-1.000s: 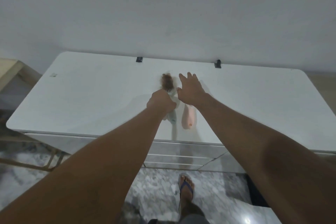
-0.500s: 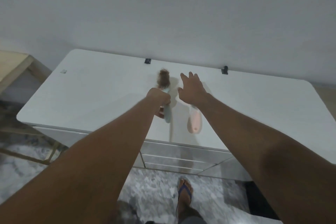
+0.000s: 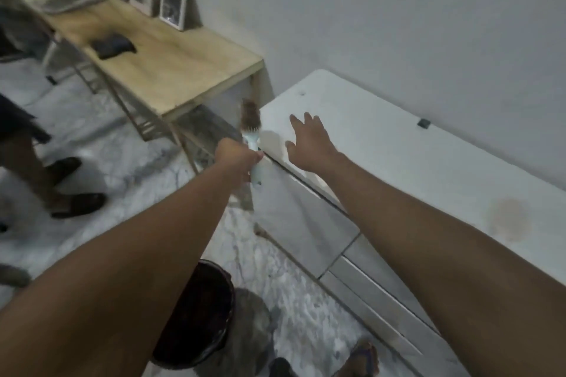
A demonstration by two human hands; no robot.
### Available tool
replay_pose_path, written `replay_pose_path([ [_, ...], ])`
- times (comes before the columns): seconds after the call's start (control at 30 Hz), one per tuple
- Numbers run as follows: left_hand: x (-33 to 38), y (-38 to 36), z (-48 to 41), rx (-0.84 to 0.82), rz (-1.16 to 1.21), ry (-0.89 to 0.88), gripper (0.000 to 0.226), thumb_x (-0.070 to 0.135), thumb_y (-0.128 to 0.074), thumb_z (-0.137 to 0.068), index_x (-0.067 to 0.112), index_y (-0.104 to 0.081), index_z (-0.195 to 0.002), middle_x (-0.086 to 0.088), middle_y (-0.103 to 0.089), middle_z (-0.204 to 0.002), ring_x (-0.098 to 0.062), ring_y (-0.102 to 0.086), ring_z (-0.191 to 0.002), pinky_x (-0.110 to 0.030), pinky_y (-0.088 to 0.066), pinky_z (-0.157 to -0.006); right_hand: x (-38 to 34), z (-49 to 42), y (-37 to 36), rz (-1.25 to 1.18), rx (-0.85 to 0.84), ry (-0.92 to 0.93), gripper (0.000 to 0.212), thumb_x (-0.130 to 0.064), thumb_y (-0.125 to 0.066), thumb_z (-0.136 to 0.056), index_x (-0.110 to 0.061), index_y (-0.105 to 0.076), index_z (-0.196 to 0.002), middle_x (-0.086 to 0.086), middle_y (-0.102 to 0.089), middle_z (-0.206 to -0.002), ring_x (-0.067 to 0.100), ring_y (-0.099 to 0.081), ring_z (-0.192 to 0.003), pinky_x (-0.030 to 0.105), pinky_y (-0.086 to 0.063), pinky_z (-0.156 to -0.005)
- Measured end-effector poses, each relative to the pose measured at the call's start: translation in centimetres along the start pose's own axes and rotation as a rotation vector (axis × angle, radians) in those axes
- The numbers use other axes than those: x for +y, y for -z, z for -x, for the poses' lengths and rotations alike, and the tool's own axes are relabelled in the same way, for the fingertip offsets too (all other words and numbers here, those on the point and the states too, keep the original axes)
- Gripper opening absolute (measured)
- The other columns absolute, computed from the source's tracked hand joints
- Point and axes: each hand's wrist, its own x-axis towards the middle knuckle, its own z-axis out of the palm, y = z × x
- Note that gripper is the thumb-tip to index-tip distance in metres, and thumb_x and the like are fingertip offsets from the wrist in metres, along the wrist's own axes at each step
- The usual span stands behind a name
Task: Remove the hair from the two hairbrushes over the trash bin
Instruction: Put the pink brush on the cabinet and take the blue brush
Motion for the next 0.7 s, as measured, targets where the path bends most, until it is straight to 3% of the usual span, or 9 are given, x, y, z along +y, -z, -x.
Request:
replay_pose_path([
  [0.17,-7.4,12.8,-0.1,0.22,0.105,0.102,0.024,0.004,-0.079,-0.08,0.005,-0.055,-0.082,-0.024,-0.066,-0.099,-0.042,-0.071,-0.085,-0.059,-0.059,-0.07,-14.0,-1.1,-5.5,-0.069,-0.046,0.278,0.066,-0.03,-0.057,-0.092,-0.01,-0.033,-0.15,0.025,-0.037,-0.147,0.042,-0.033,-0.138,0.05,-0.035,-0.113],
  [0.27,-13.1,17.6,0.4,0.299,0.139,0.191,0.027,0.007,-0.081,-0.077,0.004,-0.055,-0.084,-0.027,-0.067,-0.096,-0.044,-0.072,-0.08,-0.061,-0.059,-0.067,-20.4,0.3,-9.9,-0.097,-0.143,0.384,0.069,-0.035,-0.055,-0.095,-0.016,-0.025,-0.154,0.02,-0.022,-0.16,0.041,-0.016,-0.15,0.053,-0.024,-0.12],
  [0.33,-17.0,19.5,0.8,0.32,0.163,0.256,0.027,0.009,-0.081,-0.077,0.003,-0.057,-0.086,-0.027,-0.068,-0.093,-0.043,-0.072,-0.077,-0.061,-0.059,-0.065,-23.3,1.6,-13.1,-0.085,-0.194,0.445,0.068,-0.035,-0.055,-0.095,-0.016,-0.025,-0.153,0.019,-0.023,-0.16,0.04,-0.016,-0.149,0.052,-0.025,-0.12],
  [0.5,-26.6,21.0,1.4,0.36,0.206,0.358,0.025,0.011,-0.081,-0.077,-0.003,-0.064,-0.09,-0.026,-0.071,-0.091,-0.039,-0.072,-0.08,-0.056,-0.06,-0.064,-26.9,5.1,-21.6,-0.028,-0.357,0.532,0.065,-0.032,-0.051,-0.099,-0.015,-0.022,-0.154,0.019,-0.022,-0.159,0.04,-0.014,-0.149,0.051,-0.027,-0.118],
  [0.7,-36.8,17.9,1.0,0.332,0.253,0.465,0.027,0.013,-0.079,-0.082,-0.005,-0.069,-0.1,-0.021,-0.071,-0.097,-0.035,-0.07,-0.089,-0.046,-0.061,-0.067,-26.7,8.2,-32.4,-0.041,-0.514,0.552,0.066,-0.024,-0.052,-0.097,-0.013,-0.022,-0.155,0.019,-0.022,-0.159,0.04,-0.013,-0.149,0.051,-0.026,-0.119],
])
